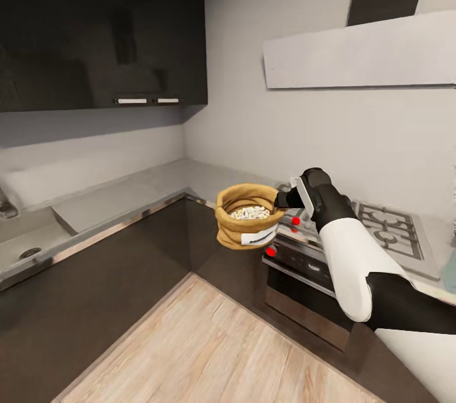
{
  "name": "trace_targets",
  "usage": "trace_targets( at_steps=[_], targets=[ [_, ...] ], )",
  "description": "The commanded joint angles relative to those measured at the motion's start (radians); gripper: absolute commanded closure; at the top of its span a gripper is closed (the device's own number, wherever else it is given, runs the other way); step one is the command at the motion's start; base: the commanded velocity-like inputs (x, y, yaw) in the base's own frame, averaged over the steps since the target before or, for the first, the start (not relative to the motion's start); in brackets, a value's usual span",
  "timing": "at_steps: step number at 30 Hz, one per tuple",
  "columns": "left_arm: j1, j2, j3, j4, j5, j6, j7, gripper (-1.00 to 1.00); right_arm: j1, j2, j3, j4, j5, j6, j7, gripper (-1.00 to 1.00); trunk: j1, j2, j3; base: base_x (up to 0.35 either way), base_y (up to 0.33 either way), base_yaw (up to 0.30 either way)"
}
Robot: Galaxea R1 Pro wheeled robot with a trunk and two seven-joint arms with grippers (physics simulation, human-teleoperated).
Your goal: In the kitchen, take the popcorn bag from the countertop, put it into the microwave, and heat it until the popcorn is cooked so the cooked popcorn ends up inside the bag.
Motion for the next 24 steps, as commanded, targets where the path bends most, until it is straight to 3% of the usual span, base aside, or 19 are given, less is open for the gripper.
trace_targets(
  at_steps=[1,13,20,24],
  targets=[
    [0.000,0.000,0.007,-0.001,0.001,-0.001,0.000,-1.00,-0.001,0.002,-0.006,-0.001,0.009,0.003,0.004,1.00,0.000,-0.001,-0.001,-0.348,0.000,0.000],
    [0.000,-0.002,0.007,-0.001,0.000,-0.001,0.000,-1.00,-0.001,0.008,-0.006,0.021,0.001,0.003,-0.002,1.00,0.000,-0.001,-0.001,-0.348,0.000,0.000],
    [0.000,-0.002,0.007,-0.001,0.000,0.000,0.000,-1.00,-0.001,-0.002,-0.009,0.166,0.002,0.003,-0.002,1.00,0.000,-0.001,-0.001,-0.348,0.000,0.000],
    [0.000,-0.002,0.006,-0.001,0.000,0.001,0.000,-1.00,-0.001,-0.010,-0.009,0.189,0.000,0.003,-0.002,1.00,0.000,-0.001,-0.001,-0.348,0.000,0.000]
  ],
)
